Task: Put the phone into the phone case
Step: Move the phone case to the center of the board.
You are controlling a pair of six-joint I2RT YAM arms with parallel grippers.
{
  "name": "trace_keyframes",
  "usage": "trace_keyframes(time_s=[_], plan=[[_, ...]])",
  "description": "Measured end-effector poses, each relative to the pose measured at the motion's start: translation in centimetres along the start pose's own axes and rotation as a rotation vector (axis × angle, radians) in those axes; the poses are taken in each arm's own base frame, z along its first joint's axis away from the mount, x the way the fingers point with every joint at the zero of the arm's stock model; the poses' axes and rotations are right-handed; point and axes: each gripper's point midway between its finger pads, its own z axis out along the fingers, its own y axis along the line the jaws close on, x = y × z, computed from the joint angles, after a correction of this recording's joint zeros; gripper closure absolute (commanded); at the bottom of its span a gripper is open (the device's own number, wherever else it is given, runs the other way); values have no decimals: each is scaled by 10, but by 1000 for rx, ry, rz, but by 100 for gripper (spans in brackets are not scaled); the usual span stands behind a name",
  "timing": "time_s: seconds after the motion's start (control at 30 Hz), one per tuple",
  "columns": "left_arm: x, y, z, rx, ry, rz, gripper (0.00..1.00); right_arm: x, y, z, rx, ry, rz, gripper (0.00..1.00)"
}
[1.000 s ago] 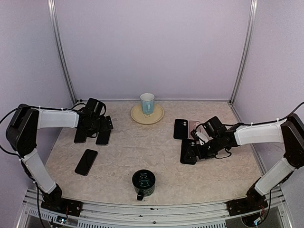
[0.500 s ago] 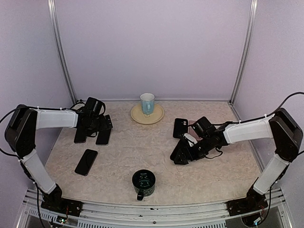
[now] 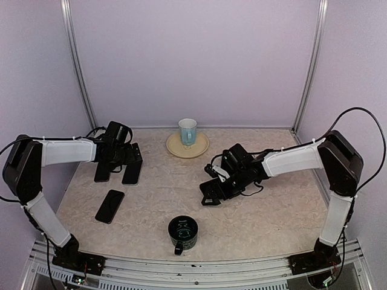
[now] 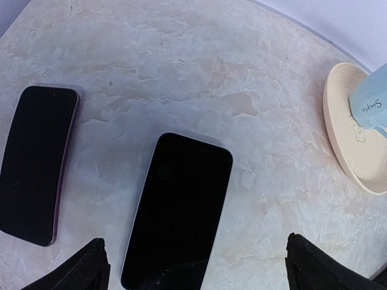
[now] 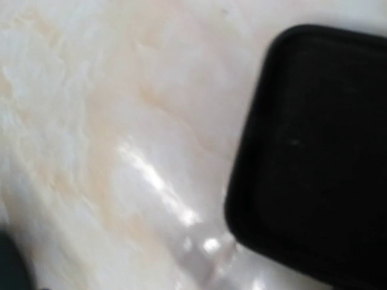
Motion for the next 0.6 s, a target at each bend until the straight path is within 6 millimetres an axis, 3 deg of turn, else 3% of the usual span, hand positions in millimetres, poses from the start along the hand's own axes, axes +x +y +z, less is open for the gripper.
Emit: trace_keyframes(time_s=[0.4, 0.6], plan=[[-2, 1, -1, -6, -10, -2, 1, -10, 18, 10, -67, 7, -40, 0], [-11, 1, -5, -15, -35, -4, 1, -21, 31, -16, -70, -41, -86, 0]])
